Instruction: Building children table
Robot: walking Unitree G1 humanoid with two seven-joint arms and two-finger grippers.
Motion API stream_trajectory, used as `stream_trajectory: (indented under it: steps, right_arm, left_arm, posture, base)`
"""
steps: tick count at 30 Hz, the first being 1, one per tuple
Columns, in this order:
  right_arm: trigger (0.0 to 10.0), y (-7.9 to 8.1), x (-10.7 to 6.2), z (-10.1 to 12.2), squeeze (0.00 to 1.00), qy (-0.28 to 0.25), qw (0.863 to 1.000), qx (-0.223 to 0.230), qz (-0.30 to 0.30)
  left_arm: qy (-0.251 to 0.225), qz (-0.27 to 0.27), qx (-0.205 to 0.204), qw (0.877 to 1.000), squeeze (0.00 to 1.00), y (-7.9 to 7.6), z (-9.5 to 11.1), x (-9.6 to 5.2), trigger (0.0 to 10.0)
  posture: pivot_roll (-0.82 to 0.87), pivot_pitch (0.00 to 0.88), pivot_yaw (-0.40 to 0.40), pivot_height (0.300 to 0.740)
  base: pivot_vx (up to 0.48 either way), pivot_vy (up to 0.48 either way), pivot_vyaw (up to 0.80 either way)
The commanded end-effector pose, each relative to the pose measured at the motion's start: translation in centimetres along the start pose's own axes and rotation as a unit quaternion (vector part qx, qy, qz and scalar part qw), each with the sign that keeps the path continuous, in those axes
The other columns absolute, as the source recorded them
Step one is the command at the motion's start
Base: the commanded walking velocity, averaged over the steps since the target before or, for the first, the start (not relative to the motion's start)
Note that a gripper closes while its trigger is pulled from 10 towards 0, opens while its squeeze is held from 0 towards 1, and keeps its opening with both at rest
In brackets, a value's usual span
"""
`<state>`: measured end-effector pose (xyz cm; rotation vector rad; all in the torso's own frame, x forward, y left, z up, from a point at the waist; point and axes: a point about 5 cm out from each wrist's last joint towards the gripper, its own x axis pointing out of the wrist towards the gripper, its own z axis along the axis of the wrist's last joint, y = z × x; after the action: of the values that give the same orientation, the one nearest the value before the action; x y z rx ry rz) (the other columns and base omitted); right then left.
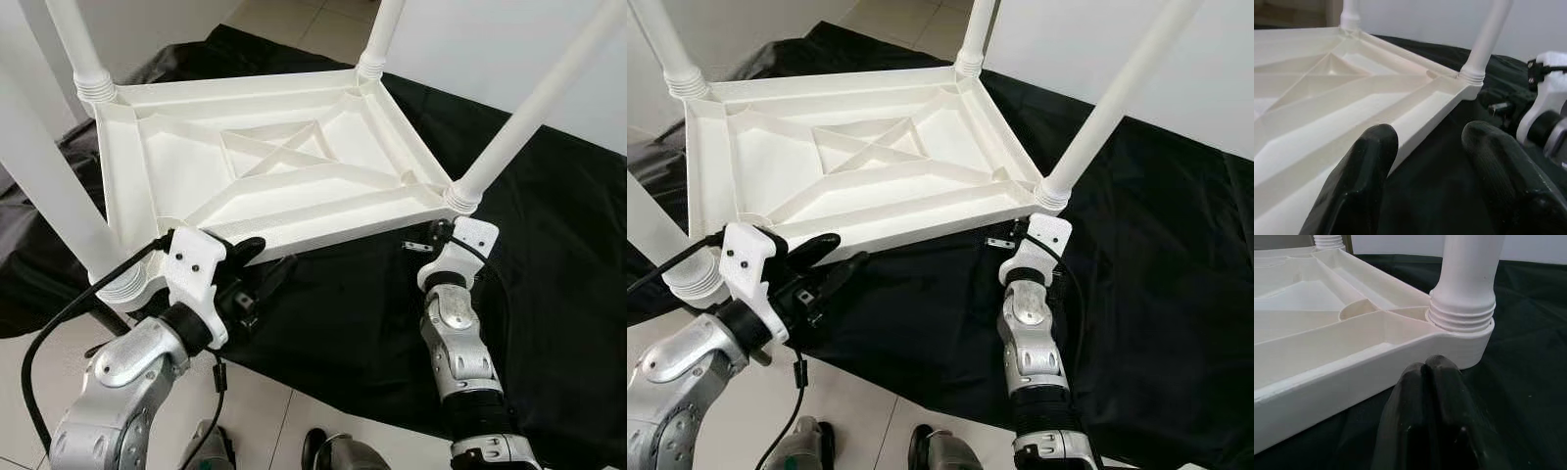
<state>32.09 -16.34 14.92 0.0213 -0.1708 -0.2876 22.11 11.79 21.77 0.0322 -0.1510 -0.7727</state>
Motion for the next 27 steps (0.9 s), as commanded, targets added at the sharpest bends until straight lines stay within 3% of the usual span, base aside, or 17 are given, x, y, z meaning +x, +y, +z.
stream_trajectory:
  steps: [1, 5, 8, 11, 15, 18, 27]
  right_arm:
    - [10.0, -0.6, -0.3, -0.7, 0.0, 0.017, 1.0, -0.006, -0.014]
    - [10.0, -0.2, -0.5, -0.4, 0.0, 0.01, 1.0, -0.003, -0.013]
    - [10.0, 0.0, -0.6, -0.3, 0.0, 0.009, 1.0, 0.0, -0.007]
    - [10.0, 0.0, -1.1, -0.2, 0.0, 0.008, 1.0, 0.001, -0.01]
    - [10.0, -0.2, -1.3, -0.1, 0.0, 0.007, 1.0, -0.001, -0.018]
    - [10.0, -0.5, -1.5, 0.3, 0.0, 0.001, 1.0, -0.001, -0.026]
    - [10.0, -0.5, -1.8, 0.5, 0.0, 0.001, 0.999, 0.007, -0.034]
  left_arm:
    - [0.005, -0.004, -0.01, 1.0, 0.0, -0.2, -0.3, 0.2, 10.0]
    - [0.0, 0.014, -0.005, 1.0, 0.0, 0.8, -0.2, 2.0, 10.0]
    - [0.006, 0.026, 0.007, 1.0, 0.0, 1.2, -0.3, 2.5, 10.0]
    - [0.045, 0.071, 0.031, 0.996, 0.0, 2.6, -1.4, 4.1, 10.0]
    - [0.061, 0.072, 0.036, 0.995, 0.0, 2.8, -1.8, 4.8, 10.0]
    - [0.103, 0.097, 0.044, 0.989, 0.0, 3.4, -2.9, 5.8, 10.0]
    - [0.145, 0.121, 0.073, 0.979, 0.0, 4.2, -4.1, 6.6, 10.0]
  posture:
    - [0.26, 0.2, -0.11, 0.74]
    - [0.24, 0.203, -0.096, 0.74]
    - [0.23, 0.202, -0.093, 0.74]
    - [0.21, 0.206, -0.08, 0.74]
    - [0.2, 0.207, -0.073, 0.74]
    - [0.18, 0.207, -0.058, 0.74]
    - [0.16, 0.203, -0.042, 0.74]
  base:
    - [0.0, 0.0, 0.0]
    - [0.0, 0.0, 0.0]
    - [0.0, 0.0, 0.0]
    - [0.0, 0.0, 0.0]
    - [0.0, 0.0, 0.0]
    - [0.0, 0.0, 0.0]
    - [0.0, 0.0, 0.0]
